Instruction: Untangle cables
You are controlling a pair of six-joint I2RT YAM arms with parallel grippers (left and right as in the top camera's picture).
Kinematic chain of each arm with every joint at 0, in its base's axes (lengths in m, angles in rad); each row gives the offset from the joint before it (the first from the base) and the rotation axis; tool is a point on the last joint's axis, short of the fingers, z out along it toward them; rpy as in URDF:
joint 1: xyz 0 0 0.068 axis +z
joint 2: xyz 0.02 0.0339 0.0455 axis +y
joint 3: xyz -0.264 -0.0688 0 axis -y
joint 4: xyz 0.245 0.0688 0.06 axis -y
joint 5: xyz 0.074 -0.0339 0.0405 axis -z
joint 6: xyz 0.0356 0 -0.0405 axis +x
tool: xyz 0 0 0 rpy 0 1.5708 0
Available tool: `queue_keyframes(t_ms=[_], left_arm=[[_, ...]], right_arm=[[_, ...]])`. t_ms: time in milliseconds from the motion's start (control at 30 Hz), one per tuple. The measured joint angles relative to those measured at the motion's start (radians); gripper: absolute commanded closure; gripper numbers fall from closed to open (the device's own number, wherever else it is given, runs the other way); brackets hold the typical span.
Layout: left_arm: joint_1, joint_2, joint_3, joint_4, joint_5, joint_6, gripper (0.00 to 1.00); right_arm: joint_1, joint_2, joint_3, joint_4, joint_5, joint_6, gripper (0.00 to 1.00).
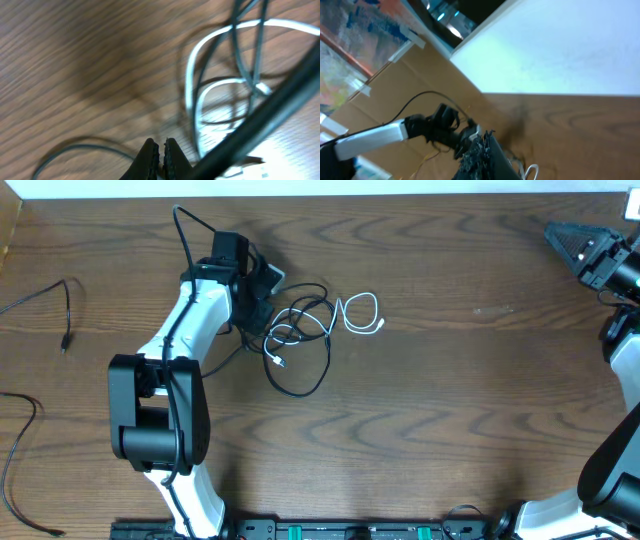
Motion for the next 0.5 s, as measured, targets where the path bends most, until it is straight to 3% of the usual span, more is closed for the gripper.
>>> queue_keyframes(t_ms=[233,267,367,500], left_arm=[[-0.067,0.0,0.0,0.05,0.159,-0.003,0.92],[-0.084,0.0,0.0,0.057,0.175,-0.003,0.92],[-0.129,0.0,0.0,0.073,0.201,-0.003,0.92],[-0.163,0.0,0.0,0.089,0.208,-0.003,0.93]], right_arm=[[0.101,0.0,-0.004,-0.087,-0.099,-0.018,0.99],[0.127,0.0,-0.006,-0.127,-0.107,-0.042,0.91],[0.211,0.0,-0.015,-0.323,-0.106,-0.144,0.51],[0.326,0.018,-0.02,-0.693,-0.003,-0.335,0.28]])
